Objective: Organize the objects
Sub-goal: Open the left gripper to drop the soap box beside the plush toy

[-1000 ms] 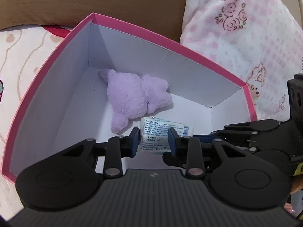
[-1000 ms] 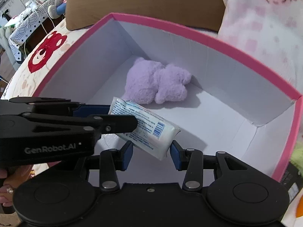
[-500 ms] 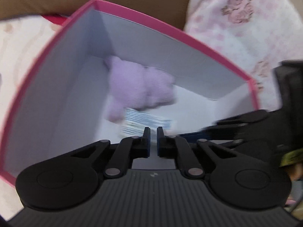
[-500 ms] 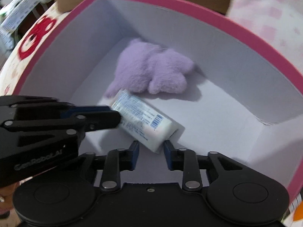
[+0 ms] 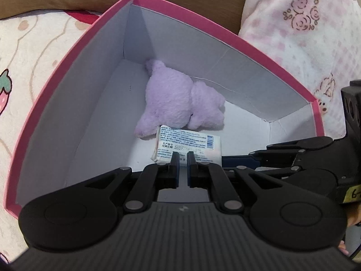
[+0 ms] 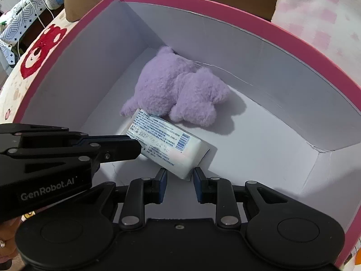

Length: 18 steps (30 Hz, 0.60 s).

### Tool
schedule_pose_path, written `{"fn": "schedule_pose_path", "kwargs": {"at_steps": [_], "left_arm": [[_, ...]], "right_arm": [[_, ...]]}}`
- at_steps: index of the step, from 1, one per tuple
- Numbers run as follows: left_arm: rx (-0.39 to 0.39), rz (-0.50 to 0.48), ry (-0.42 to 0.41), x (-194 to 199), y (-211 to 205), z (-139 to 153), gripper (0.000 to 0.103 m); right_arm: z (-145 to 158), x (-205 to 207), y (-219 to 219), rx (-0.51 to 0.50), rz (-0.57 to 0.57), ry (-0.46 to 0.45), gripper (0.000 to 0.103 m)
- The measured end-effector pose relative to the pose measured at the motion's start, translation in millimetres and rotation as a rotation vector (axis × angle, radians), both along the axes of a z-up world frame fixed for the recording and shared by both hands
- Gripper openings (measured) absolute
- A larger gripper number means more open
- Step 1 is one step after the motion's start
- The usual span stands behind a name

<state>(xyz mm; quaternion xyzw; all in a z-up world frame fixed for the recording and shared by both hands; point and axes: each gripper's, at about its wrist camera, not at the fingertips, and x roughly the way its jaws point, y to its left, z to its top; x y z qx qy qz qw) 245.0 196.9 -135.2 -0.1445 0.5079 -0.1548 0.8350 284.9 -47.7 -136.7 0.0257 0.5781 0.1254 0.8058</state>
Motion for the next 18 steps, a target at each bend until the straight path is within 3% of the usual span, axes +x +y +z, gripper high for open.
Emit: {"fn": "schedule_pose_path", "kwargs": {"at_steps": [7, 18], "left_arm": [[0.002, 0.000, -0.005, -7.0, -6.8, 8.4, 0.006], [0.031, -0.012, -0.041, -32.3, -15.6, 42.9, 0.007]], "right_arm": [[14.7, -9.0, -6.0, 0.007, 0.049, -0.065, 0.032], [64.6, -56.7, -18.4, 0.013, 0.106, -0.189, 0.041]]}}
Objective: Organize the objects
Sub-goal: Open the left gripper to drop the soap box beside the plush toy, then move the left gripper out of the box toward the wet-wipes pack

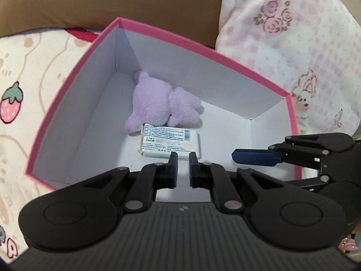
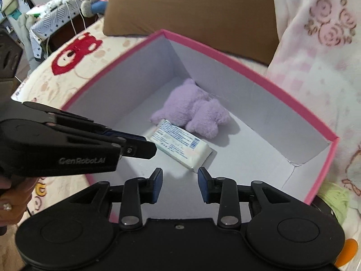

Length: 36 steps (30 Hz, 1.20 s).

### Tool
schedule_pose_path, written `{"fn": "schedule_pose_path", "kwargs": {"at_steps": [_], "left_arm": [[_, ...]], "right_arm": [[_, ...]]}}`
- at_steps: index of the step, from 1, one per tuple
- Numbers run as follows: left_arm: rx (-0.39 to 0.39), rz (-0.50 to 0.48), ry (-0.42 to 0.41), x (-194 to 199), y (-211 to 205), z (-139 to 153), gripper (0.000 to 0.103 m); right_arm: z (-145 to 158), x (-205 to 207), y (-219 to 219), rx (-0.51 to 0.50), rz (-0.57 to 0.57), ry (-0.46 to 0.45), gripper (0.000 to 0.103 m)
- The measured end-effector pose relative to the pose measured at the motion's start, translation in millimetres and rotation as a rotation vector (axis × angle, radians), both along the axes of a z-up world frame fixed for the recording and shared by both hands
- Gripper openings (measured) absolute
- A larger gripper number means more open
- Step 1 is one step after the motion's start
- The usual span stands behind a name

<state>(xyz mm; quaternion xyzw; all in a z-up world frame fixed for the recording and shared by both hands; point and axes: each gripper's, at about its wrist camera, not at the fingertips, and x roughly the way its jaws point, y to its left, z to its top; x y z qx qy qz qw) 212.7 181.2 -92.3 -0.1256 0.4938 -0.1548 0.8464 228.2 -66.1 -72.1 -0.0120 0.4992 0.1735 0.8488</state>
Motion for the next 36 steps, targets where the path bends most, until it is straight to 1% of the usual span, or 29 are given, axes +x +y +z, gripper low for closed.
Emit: {"fn": "schedule_pose_path", "kwargs": {"at_steps": [2, 7, 9, 13, 15, 16, 18, 19, 20, 21, 23, 25, 27, 29, 32, 36], "left_arm": [[0.004, 0.004, -0.011, -6.3, 0.1, 9.6, 0.007], [0.011, 0.018, -0.033, -22.8, -0.2, 34.9, 0.008], [0.016, 0.022, -0.044, -28.6, -1.8, 44.8, 0.008], [0.021, 0.015, -0.037, -34.6, -11.7, 61.0, 0.009], [0.021, 0.006, -0.038, -39.4, -17.2, 70.7, 0.011], [0.030, 0.003, -0.041, -42.7, -19.4, 75.1, 0.013], [0.038, 0.001, -0.039, -49.2, -21.5, 83.7, 0.016], [0.037, 0.000, -0.033, -52.4, -21.7, 87.6, 0.019], [0.037, -0.003, -0.025, -55.3, -21.7, 91.2, 0.020], [0.042, -0.006, -0.020, -58.9, -21.8, 95.0, 0.022], [0.064, -0.010, -0.022, -65.8, -22.4, 102.8, 0.026], [0.084, -0.015, -0.025, -73.6, -22.6, 111.3, 0.033], [0.083, -0.023, -0.024, -81.0, -21.7, 119.7, 0.035], [0.081, -0.029, -0.025, -88.0, -20.9, 127.4, 0.040], [0.094, -0.041, -0.040, -98.9, -23.8, 140.6, 0.044], [0.105, -0.064, -0.054, -114.8, -29.0, 156.9, 0.051]], "right_arm": [[6.6, -5.5, -1.0, 0.018, -0.002, -0.009, 0.044], [25.2, -25.0, -2.4, 0.005, 0.007, -0.048, 0.048], [33.2, -33.1, -3.2, 0.005, 0.010, -0.062, 0.053], [49.4, -50.0, -4.3, -0.003, 0.014, -0.095, 0.056], [57.7, -58.1, -5.6, -0.008, 0.013, -0.113, 0.063], [60.7, -61.2, -6.4, -0.007, 0.012, -0.120, 0.065], [67.7, -68.0, -8.1, 0.000, 0.012, -0.133, 0.077], [70.7, -71.3, -8.9, 0.006, 0.012, -0.141, 0.079], [73.8, -74.7, -9.4, 0.012, 0.013, -0.147, 0.084], [76.7, -78.3, -9.7, 0.017, 0.015, -0.151, 0.086], [81.9, -85.8, -9.9, 0.024, 0.026, -0.159, 0.086], [86.7, -93.4, -9.1, 0.023, 0.031, -0.162, 0.086], [91.7, -100.9, -9.1, 0.025, 0.039, -0.162, 0.086], [97.2, -107.9, -8.8, 0.018, 0.044, -0.161, 0.086], [105.6, -119.2, -10.3, 0.007, 0.048, -0.166, 0.087], [117.9, -134.1, -15.9, 0.030, 0.044, -0.164, 0.087]]}}
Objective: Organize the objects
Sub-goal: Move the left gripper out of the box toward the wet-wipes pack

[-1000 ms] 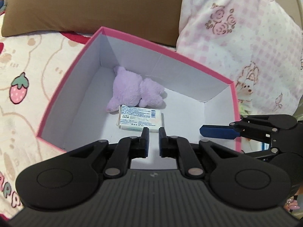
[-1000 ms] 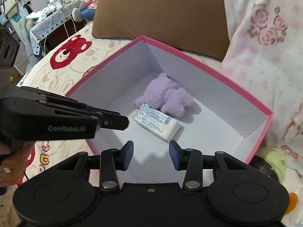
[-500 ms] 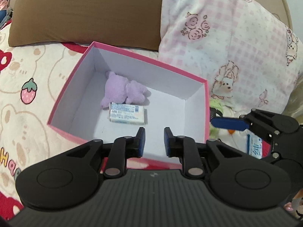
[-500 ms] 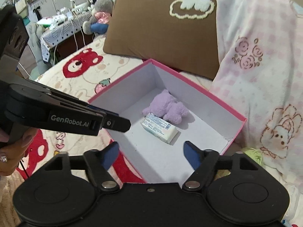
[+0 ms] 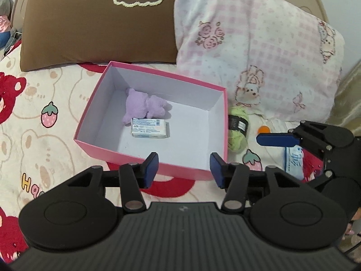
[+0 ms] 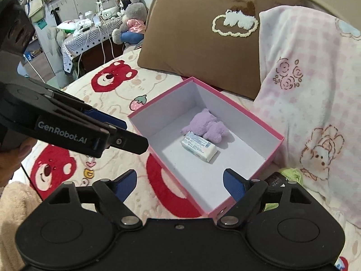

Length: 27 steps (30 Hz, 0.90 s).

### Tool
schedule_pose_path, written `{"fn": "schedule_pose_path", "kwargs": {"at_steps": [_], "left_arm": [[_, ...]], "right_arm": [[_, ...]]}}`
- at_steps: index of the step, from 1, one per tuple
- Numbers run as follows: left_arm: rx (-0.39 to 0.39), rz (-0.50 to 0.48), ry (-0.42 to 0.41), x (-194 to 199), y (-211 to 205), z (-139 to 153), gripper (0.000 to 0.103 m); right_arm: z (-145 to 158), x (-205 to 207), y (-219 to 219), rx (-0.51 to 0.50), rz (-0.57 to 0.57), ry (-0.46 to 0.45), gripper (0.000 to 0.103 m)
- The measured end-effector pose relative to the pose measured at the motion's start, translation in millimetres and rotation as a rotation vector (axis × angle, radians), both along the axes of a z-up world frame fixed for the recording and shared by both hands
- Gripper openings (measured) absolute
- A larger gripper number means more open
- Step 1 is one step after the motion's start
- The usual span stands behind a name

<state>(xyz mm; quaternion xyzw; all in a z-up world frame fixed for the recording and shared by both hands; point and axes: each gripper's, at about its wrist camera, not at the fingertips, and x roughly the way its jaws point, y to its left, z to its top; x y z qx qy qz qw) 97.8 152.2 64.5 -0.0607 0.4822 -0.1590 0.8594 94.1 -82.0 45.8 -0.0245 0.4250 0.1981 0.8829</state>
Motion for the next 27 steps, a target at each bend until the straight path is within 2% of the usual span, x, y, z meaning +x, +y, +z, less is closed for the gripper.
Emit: {"fn": "schedule_pose_path", "kwargs": {"at_steps": [6, 9, 12, 19, 27], "left_arm": [[0.057, -0.036, -0.015, -16.3, -9.5, 10.7, 0.057], [0.047, -0.041, -0.004, -24.2, -9.9, 14.9, 0.058], [0.047, -0.061, -0.008, -34.2, -14.0, 19.7, 0.064], [0.072, -0.143, 0.010, -56.8, -41.3, 21.0, 0.067], [0.102, -0.244, 0.028, -84.5, -73.7, 17.7, 0.073]], "right_arm": [[15.1, -22.4, -3.3, -0.012, 0.020, 0.003, 0.087], [20.3, -32.6, -7.4, -0.014, 0.023, 0.007, 0.087], [24.0, -45.1, -13.5, -0.024, 0.016, -0.006, 0.087], [23.0, -74.1, -31.5, -0.014, 0.033, 0.024, 0.087], [14.5, -108.9, -63.4, -0.088, 0.002, 0.060, 0.087]]}}
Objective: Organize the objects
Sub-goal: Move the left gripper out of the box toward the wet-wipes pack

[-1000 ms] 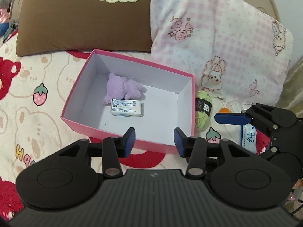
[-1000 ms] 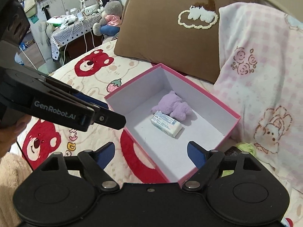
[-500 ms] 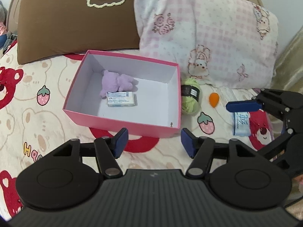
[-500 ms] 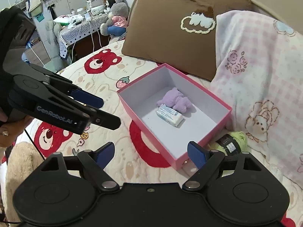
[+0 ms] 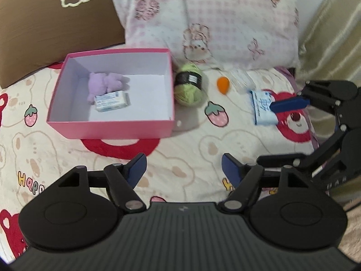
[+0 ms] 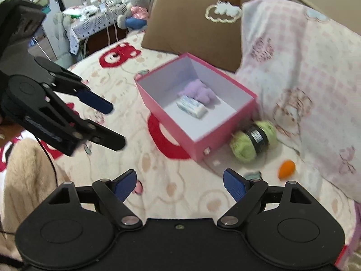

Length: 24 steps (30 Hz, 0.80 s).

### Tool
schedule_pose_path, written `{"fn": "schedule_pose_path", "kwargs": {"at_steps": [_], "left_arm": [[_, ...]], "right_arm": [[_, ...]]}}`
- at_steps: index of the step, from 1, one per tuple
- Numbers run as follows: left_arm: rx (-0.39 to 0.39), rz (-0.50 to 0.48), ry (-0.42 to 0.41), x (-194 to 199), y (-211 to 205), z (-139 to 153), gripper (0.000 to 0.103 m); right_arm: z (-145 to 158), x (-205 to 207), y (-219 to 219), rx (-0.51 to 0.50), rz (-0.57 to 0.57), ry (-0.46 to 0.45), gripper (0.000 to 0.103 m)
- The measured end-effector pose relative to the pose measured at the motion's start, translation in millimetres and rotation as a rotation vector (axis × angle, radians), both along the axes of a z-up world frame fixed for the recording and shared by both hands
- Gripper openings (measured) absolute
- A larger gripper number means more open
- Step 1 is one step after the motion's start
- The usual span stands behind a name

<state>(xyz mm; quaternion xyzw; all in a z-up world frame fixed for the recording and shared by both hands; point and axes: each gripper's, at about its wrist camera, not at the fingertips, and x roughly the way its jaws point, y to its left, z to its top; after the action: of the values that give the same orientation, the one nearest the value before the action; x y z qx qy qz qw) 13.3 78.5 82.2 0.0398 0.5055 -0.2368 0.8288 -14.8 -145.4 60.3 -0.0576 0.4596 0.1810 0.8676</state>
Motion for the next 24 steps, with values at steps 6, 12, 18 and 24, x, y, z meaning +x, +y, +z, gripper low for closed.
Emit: {"fn": "schedule_pose_path", "kwargs": {"at_steps": [6, 12, 18, 24], "left_arm": [[0.016, -0.034, 0.014, -7.8, -19.6, -7.7, 0.078], [0.033, -0.078, 0.011, -10.6, -47.6, -31.0, 0.085], [0.028, -0.126, 0.037, -8.6, -76.7, -54.6, 0.085], [-0.005, -0.150, 0.070, -0.7, -105.6, -74.9, 0.085]], "right_arm": [[-10.1, -16.2, -31.6, -0.024, -0.067, 0.031, 0.087], [-22.5, -29.4, -54.0, -0.032, -0.113, 0.056, 0.087], [-33.9, -42.9, -77.6, -0.022, -0.173, 0.073, 0.087], [-50.2, -48.0, -101.1, -0.042, -0.237, 0.086, 0.087]]}}
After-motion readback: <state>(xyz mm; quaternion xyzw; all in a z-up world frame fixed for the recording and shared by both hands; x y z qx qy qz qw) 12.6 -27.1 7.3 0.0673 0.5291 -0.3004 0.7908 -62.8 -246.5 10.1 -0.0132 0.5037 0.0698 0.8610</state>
